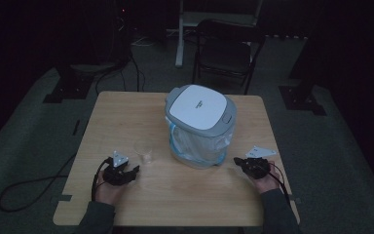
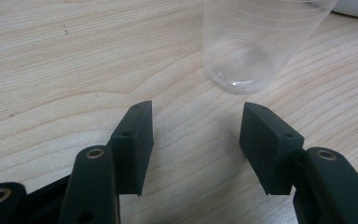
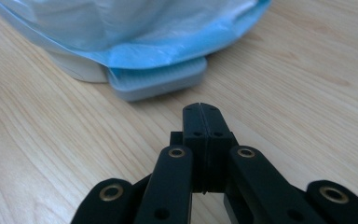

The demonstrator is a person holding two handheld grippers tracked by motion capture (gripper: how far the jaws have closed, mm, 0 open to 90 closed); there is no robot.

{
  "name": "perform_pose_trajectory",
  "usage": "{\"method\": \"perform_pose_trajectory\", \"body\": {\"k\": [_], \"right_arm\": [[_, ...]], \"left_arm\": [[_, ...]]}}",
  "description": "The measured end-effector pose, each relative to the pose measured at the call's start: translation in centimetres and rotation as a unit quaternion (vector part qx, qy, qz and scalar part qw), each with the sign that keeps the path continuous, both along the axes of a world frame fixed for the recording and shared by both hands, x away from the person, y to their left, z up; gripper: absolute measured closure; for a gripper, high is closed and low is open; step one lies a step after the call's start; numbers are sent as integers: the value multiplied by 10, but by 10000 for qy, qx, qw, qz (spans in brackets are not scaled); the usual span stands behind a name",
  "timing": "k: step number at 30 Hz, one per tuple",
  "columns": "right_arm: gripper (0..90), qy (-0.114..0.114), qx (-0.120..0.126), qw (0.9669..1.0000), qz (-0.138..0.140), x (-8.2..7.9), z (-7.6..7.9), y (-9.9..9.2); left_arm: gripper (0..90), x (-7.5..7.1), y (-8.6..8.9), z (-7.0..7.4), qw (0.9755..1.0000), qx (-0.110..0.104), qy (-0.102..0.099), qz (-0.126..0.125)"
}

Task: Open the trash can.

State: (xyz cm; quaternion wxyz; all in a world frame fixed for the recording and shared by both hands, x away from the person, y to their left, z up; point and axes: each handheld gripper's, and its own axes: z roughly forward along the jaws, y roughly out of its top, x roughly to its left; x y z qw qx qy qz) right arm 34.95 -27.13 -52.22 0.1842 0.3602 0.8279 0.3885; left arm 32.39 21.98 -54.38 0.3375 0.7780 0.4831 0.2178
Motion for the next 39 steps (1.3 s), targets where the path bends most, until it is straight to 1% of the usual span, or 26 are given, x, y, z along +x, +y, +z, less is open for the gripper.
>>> {"method": "perform_pose_trajectory", "body": {"k": [3, 5, 12, 16, 22, 26, 29, 31, 35, 39], "right_arm": [[900, -13, -1, 10000, 48, 1, 0, 6], [900, 7, 51, 10000, 74, 3, 0, 8], [900, -12, 95, 9999, 100, 9, 1, 16], [900, 15, 95, 9999, 91, 13, -1, 18], [900, -49, 147, 9999, 68, 16, 0, 20], [900, -66, 138, 9998, 96, 17, 0, 24], [900, -98, 208, 9997, 113, 18, 0, 26], [900, -122, 207, 9996, 123, 19, 0, 27], [900, -99, 195, 9997, 147, 21, -2, 29], [900, -127, 223, 9996, 153, 22, -2, 31]], "left_arm": [[454, 0, 0, 0, 10000, 2, 1, 1], [453, 0, 0, 0, 10000, 4, 1, 0], [452, 0, 0, 0, 10000, 6, 2, 0], [452, 0, 0, 0, 10000, 5, 2, 1], [451, 0, 0, 0, 10000, 10, 5, -1], [448, 0, -1, 0, 10000, 16, 4, -3], [447, 0, -1, 0, 10000, 13, 3, -5], [448, 0, -1, 0, 10000, 3, 2, -7], [447, 1, -1, 0, 10000, 3, 0, -9], [446, 1, -1, 0, 10000, 7, 4, -9]]}}
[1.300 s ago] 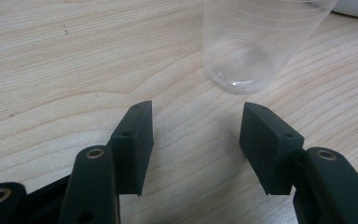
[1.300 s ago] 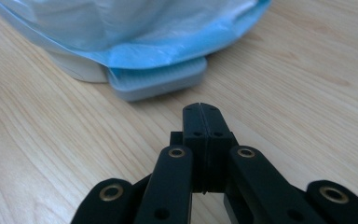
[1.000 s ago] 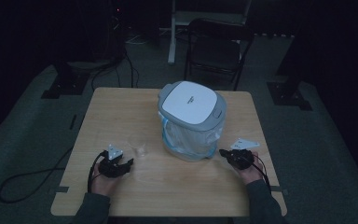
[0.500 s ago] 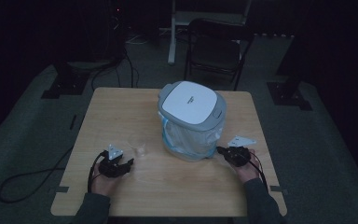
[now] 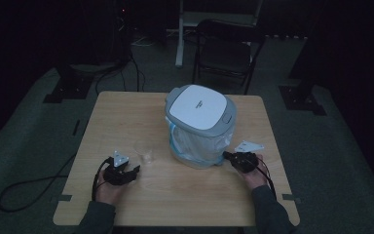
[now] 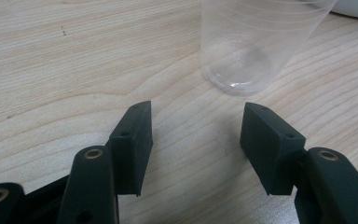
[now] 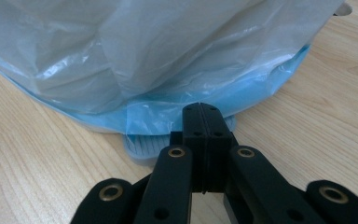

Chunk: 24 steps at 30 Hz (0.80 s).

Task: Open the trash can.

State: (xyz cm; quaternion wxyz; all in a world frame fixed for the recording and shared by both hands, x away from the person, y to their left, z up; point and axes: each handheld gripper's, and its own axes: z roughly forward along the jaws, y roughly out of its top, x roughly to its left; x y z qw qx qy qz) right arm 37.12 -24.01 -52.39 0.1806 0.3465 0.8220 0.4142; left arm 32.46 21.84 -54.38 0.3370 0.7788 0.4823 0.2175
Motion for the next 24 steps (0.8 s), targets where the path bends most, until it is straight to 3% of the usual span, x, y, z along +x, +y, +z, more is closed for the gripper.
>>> {"method": "perform_pose_trajectory", "body": {"k": [10, 18, 24], "right_arm": [[900, 34, 72, 9999, 62, 5, -2, 5], [900, -95, -153, 9998, 78, 3, -2, 13], [900, -87, -40, 9999, 73, 2, -4, 9]], "left_arm": [[446, 0, 0, 0, 10000, -3, -5, -2], [446, 0, 0, 0, 10000, 1, -3, -2], [446, 0, -1, 0, 10000, 7, 0, -16]]}}
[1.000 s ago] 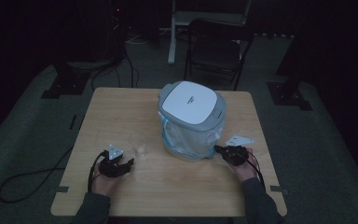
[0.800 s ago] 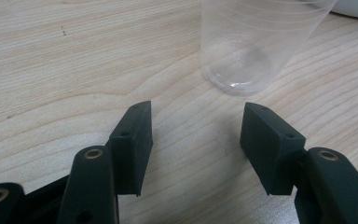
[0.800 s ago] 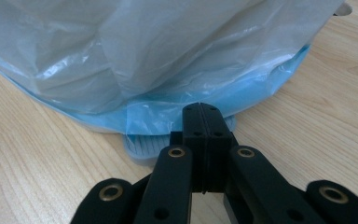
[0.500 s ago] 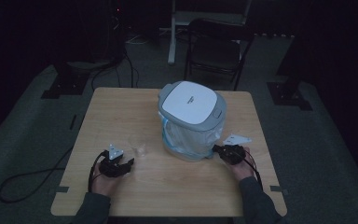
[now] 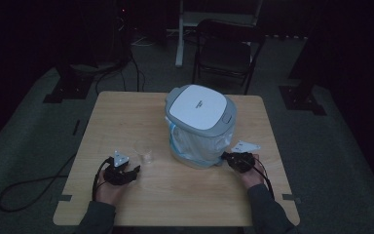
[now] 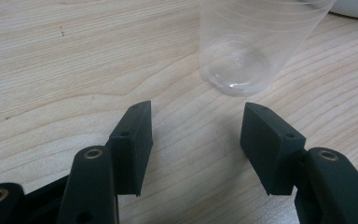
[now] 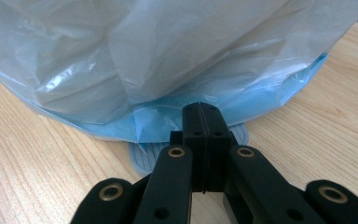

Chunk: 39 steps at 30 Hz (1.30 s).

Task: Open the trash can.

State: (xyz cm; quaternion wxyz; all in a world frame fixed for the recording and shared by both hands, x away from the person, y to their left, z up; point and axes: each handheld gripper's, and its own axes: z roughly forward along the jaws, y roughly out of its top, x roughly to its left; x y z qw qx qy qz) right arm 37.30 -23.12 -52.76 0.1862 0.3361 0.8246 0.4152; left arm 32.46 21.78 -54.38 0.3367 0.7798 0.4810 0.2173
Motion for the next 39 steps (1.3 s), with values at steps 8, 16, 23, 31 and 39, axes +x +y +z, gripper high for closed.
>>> {"method": "perform_pose_trajectory", "body": {"k": [8, 16, 23, 31, 39], "right_arm": [[900, 38, 11, 10000, 39, 2, -1, -1], [900, 93, 81, 9999, 13, 3, -3, -1], [900, 74, -38, 10000, 4, 3, -3, 1], [900, 106, -43, 9999, -5, 3, -5, 1], [900, 227, 15, 9997, -5, 6, -8, 1]], "left_arm": [[445, 0, 0, 0, 10000, -6, 3, 5], [445, 0, -1, 0, 10000, -4, 3, 4], [446, 0, -1, 0, 10000, -1, 1, 3], [446, 0, -1, 0, 10000, -4, -1, 5], [452, -1, -2, 0, 10000, 4, -5, 26]]}}
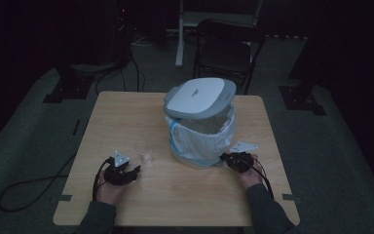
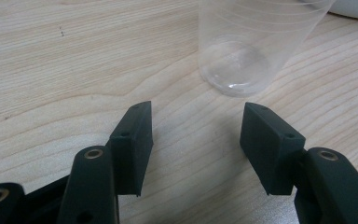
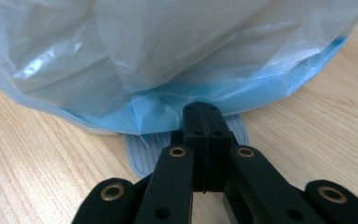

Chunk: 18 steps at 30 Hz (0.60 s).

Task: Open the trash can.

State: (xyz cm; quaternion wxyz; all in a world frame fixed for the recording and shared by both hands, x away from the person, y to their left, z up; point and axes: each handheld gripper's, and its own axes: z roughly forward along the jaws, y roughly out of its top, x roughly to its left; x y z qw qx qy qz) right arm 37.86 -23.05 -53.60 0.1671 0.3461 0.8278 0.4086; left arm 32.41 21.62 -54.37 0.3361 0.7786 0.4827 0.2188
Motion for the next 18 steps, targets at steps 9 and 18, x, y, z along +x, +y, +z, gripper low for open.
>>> {"method": "perform_pose_trajectory", "body": {"k": [9, 18], "right_arm": [[900, 33, -51, 10000, 7, 1, -3, 1], [900, 18, -80, 10000, 3, 0, -3, 2]], "left_arm": [[454, 0, 0, 0, 10000, 0, 3, 2], [461, 0, 0, 0, 10000, -24, 0, 12]]}}
